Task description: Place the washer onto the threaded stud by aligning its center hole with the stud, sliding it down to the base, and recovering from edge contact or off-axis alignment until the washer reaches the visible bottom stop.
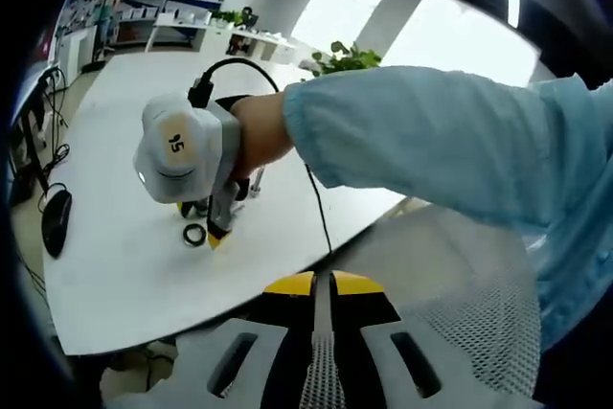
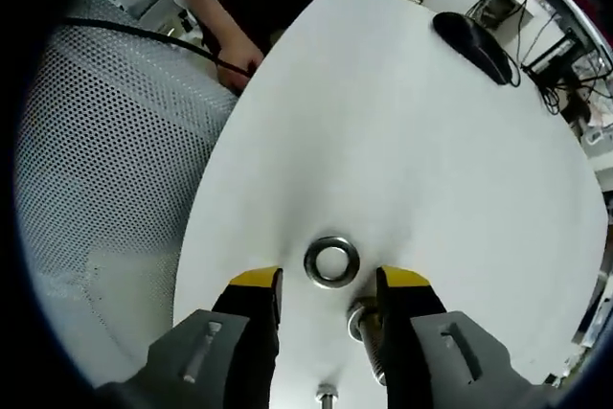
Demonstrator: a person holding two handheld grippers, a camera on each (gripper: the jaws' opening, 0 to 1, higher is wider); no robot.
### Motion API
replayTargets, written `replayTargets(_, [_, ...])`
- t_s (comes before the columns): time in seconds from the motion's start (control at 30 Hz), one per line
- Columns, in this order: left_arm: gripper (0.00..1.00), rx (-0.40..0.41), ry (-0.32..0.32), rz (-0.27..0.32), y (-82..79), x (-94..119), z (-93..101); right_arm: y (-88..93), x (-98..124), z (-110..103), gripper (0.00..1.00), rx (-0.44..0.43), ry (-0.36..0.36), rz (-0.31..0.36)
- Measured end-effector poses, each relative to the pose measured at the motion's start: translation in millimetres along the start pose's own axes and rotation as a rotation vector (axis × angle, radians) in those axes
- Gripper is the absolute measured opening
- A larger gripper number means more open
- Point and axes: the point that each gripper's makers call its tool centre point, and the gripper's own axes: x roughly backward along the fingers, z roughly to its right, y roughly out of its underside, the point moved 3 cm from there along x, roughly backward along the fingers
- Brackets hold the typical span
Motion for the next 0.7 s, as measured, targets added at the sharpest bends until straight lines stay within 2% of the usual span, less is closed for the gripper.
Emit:
replayTargets(0.3, [0.03,0.002,-0.010,-0.009,0.9,-0.4,-0.9,-5.5,-0.6,6.4,0.38,-0.032,0.040,0.026])
replayTargets(0.53, [0.03,-0.002,-0.003,-0.001,0.0,-0.1,0.1,-3.2,0.9,2.6,0.28,0.009,0.051,0.029])
replayTargets(0.7, [0.03,-0.002,0.001,0.007,-0.8,0.7,0.0,-1.5,1.9,2.4,0.28,0.004,0.046,0.048])
